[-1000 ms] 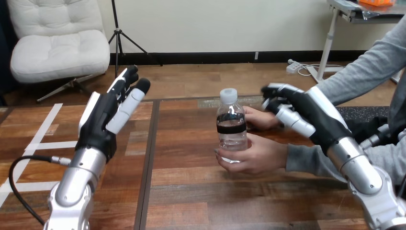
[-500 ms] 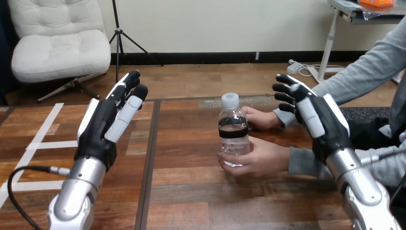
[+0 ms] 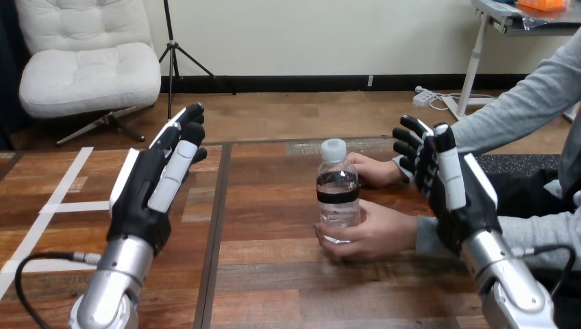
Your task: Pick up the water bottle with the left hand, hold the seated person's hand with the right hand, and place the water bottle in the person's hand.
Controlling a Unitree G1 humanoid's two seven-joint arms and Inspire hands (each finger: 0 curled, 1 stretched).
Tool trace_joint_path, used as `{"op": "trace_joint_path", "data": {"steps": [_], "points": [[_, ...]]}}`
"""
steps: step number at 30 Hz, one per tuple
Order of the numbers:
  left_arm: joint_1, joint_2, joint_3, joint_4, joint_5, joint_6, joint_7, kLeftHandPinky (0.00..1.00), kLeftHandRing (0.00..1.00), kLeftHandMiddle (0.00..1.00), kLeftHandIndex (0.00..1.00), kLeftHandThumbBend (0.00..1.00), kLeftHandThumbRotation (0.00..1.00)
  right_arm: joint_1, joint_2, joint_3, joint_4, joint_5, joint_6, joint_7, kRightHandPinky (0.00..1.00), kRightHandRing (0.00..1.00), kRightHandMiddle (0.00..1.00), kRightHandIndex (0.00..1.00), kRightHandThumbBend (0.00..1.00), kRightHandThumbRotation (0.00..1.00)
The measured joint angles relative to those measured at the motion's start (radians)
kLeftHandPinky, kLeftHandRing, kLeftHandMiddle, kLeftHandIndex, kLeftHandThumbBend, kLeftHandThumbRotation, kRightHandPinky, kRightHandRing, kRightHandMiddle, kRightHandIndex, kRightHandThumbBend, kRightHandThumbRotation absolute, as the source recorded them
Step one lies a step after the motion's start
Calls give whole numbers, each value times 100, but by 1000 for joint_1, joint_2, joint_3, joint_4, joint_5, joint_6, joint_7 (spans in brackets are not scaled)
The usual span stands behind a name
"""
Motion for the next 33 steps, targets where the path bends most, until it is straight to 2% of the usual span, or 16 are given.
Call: {"op": "trace_joint_path", "data": {"steps": [17, 27, 33], "points": [[62, -19, 1, -45, -42, 0, -25, 93, 93, 94, 90, 76, 91, 121, 19, -5, -216, 102, 126, 27, 100, 100, 97, 99, 100, 100], [100, -39, 0, -85, -67, -5, -28, 93, 93, 93, 89, 78, 91, 181, 28, -9, -345, 133, 167, 26, 100, 99, 95, 97, 100, 100], [116, -56, 5, -100, -124, -20, -46, 97, 95, 94, 89, 76, 88, 211, 46, -13, -417, 133, 170, 13, 100, 97, 94, 95, 100, 100]]}}
